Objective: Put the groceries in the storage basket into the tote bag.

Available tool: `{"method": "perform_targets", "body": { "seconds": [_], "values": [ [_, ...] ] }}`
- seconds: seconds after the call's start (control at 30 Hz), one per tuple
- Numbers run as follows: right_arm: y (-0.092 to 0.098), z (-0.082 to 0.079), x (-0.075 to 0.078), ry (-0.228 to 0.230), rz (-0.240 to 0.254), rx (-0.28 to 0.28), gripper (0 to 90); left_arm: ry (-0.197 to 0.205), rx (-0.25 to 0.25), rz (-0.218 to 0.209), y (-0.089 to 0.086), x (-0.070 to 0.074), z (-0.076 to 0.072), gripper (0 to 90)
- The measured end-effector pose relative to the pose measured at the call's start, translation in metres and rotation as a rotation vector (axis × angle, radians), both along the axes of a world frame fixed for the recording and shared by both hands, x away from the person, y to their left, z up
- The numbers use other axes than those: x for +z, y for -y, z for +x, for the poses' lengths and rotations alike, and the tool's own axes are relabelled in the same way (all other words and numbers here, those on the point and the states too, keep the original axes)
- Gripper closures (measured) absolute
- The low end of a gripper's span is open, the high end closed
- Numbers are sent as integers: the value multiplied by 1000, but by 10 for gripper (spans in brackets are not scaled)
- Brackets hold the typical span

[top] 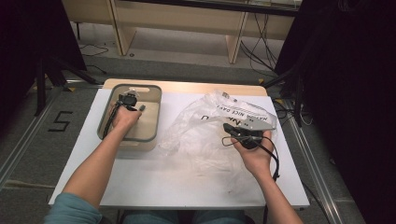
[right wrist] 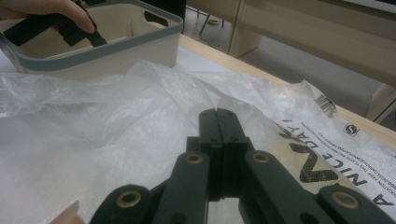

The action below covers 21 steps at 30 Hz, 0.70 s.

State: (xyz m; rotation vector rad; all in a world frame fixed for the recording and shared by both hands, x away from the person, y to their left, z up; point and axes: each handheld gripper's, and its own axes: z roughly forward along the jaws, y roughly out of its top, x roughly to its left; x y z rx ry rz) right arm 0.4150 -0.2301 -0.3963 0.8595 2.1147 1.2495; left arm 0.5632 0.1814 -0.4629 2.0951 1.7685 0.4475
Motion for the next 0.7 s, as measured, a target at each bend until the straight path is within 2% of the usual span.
{"method": "perform_targets", "body": {
  "seconds": [0.27,0.7],
  "values": [
    [0,0,0,0,2,-1,900,12,1,-18,-3,0,-1,798],
    [0,0,0,4,3,-4,900,76,-7,-42,-5,9,-5,798]
  ]
}}
